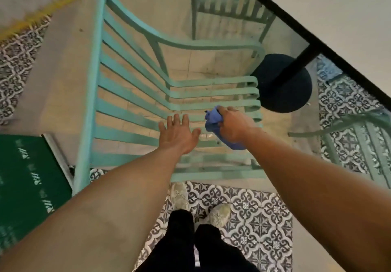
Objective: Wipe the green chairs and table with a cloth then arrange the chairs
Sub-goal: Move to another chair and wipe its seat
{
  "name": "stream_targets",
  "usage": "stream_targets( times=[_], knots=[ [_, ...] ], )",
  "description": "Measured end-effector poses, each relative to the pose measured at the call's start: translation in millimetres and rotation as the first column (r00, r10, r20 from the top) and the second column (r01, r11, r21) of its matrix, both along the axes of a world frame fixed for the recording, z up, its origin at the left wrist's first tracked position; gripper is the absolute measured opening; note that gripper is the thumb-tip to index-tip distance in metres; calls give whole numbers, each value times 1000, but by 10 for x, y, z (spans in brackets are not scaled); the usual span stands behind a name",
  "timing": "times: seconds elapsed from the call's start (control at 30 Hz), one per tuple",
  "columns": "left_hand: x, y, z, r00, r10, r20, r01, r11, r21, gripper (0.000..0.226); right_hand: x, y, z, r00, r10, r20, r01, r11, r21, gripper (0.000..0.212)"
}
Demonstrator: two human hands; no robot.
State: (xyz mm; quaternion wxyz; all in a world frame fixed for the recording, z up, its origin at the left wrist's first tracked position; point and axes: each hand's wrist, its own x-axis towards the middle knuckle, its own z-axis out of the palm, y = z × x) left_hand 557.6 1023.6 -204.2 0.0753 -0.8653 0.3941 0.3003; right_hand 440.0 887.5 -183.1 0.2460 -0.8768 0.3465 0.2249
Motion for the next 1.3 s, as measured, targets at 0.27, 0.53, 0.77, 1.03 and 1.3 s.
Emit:
stream_targets(
  times=[0.27,0.53,0.77,1.03,1.3],
  knots=[
    [598,-476,-1300,999,7,54,-8,1000,5,74,584,-768,-916,996,-57,72,61,997,-52,59],
    [956,-947,-2553,989,-65,135,84,987,-137,61,873,-1806,-1963,855,-355,377,465,846,-259,44],
    [1123,-958,-3046,973,-117,199,159,965,-211,46,1715,-1185,-3053,908,-389,156,416,880,-228,64],
    [1058,-880,-3025,962,-108,250,170,955,-242,58,2170,-713,-3157,928,163,335,-122,982,-141,65],
    [1095,-854,-3072,964,-102,245,184,923,-338,51,150,-1882,-2882,898,-333,286,417,851,-320,64]
  ],
)
